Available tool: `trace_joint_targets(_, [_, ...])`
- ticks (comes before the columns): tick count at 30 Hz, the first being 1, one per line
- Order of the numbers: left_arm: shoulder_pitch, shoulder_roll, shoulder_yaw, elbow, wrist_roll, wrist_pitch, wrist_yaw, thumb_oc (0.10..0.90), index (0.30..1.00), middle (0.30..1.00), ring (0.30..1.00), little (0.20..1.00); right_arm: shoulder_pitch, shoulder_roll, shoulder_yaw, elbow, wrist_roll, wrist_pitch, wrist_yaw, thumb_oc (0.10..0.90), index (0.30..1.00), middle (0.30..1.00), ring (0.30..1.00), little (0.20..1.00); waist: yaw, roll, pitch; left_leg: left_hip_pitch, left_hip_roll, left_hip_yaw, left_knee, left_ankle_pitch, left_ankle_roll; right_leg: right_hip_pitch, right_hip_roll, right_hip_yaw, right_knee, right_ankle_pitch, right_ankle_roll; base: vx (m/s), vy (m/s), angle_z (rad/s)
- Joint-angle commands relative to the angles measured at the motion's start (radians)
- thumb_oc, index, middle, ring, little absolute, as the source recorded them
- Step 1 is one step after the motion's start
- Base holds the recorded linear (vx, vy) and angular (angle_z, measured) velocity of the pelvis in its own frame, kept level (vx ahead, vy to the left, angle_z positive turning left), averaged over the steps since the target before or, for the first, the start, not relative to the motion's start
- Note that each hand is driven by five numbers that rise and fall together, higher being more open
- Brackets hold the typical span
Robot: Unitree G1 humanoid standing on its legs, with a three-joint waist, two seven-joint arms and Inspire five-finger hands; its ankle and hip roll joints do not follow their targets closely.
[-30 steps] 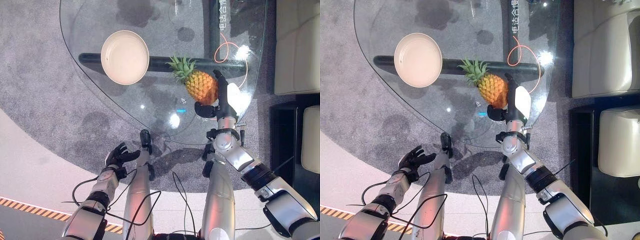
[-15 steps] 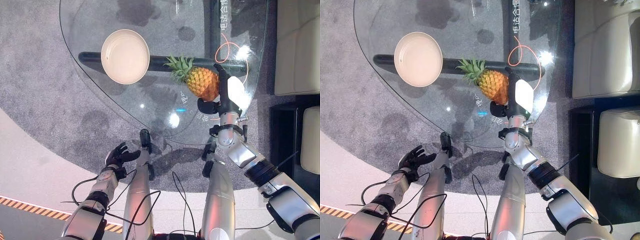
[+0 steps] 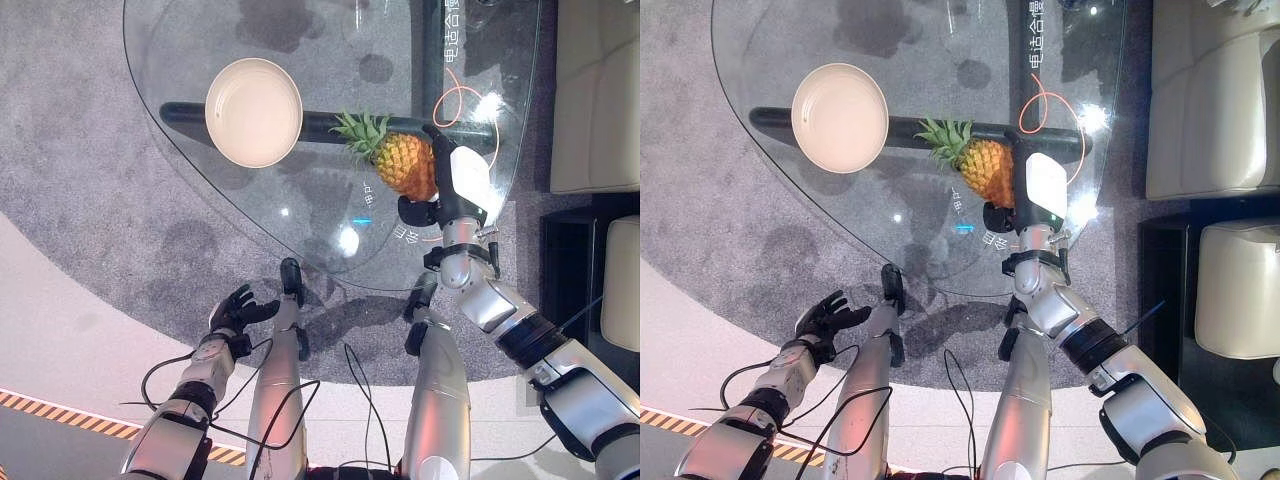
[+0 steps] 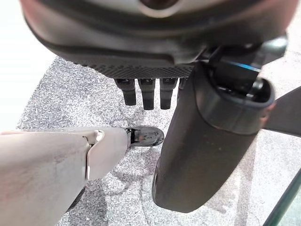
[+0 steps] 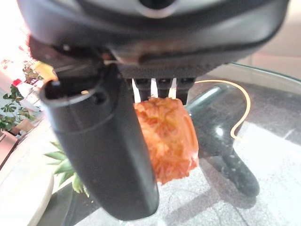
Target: Pick up the fruit to the plate
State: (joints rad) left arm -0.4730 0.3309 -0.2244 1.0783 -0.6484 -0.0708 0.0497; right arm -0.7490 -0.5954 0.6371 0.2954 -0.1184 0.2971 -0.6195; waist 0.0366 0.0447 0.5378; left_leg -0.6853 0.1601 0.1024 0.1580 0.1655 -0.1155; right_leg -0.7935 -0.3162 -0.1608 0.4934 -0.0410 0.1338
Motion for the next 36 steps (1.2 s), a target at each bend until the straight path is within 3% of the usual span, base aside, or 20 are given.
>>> trace_joint_targets(1, [0.009, 0.068, -0.016, 0.009, 0.025, -0.002, -0.016, 0.800, 0.900, 0.900, 0.900, 0.900, -0.101, -0.078, -0.007, -0.029, -0.063, -0.029, -0.027, 0.800, 0.900, 0.900, 0.900, 0.900, 0.002, 0.021, -0.018, -0.041, 0.049, -0.042, 0.133, -0.084, -0.022, -0.007, -0.041, -0.008, -0.080, 0.089, 0.044, 0.00, 0.000, 0.00])
trace_joint_targets(18, [0.001, 0.079, -0.017, 0.001, 0.028, 0.007, -0.019, 0.800, 0.900, 0.900, 0.900, 0.900, -0.132, -0.087, 0.020, -0.007, -0.102, -0.023, 0.041, 0.800, 0.900, 0.900, 0.900, 0.900, 0.010, 0.020, -0.018, -0.041, 0.046, -0.047, 0.130, -0.083, -0.019, -0.005, -0.043, -0.014, -0.082, 0.092, 0.046, 0.00, -0.001, 0.01])
trace_joint_targets(19, [-0.001, 0.078, -0.017, 0.004, 0.028, 0.006, -0.020, 0.800, 0.900, 0.900, 0.900, 0.900, -0.135, -0.088, 0.024, -0.004, -0.100, -0.021, 0.042, 0.676, 0.794, 0.794, 0.794, 0.776, 0.010, 0.020, -0.018, -0.040, 0.046, -0.047, 0.129, -0.083, -0.019, -0.004, -0.043, -0.015, -0.084, 0.092, 0.045, 0.00, 0.000, 0.00])
trace_joint_targets(20, [-0.004, 0.079, -0.017, 0.004, 0.027, 0.007, -0.022, 0.800, 0.900, 0.900, 0.900, 0.900, -0.142, -0.087, 0.027, -0.004, -0.101, -0.016, 0.043, 0.103, 0.302, 0.302, 0.302, 0.203, 0.010, 0.020, -0.018, -0.040, 0.047, -0.046, 0.126, -0.082, -0.019, -0.004, -0.043, -0.016, -0.086, 0.093, 0.045, 0.00, 0.000, 0.00])
trace_joint_targets(29, [-0.005, 0.080, -0.012, 0.000, -0.006, 0.002, -0.028, 0.800, 0.900, 0.900, 0.900, 0.900, -0.146, -0.079, 0.020, 0.015, -0.052, -0.023, 0.021, 0.100, 0.300, 0.300, 0.300, 0.200, 0.012, 0.022, -0.018, -0.035, 0.045, -0.044, 0.116, -0.077, -0.019, -0.001, -0.041, -0.018, -0.090, 0.095, 0.045, 0.00, 0.000, 0.00])
trace_joint_targets(36, [-0.001, 0.067, 0.039, -0.016, -0.164, 0.000, -0.036, 0.800, 0.900, 0.900, 0.900, 0.900, -0.109, -0.054, -0.027, 0.026, 0.044, -0.057, -0.013, 0.100, 0.300, 0.300, 0.300, 0.200, 0.010, 0.025, -0.018, -0.023, 0.044, -0.041, 0.111, -0.077, -0.019, 0.006, -0.041, -0.016, -0.086, 0.088, 0.043, 0.00, 0.000, 0.00])
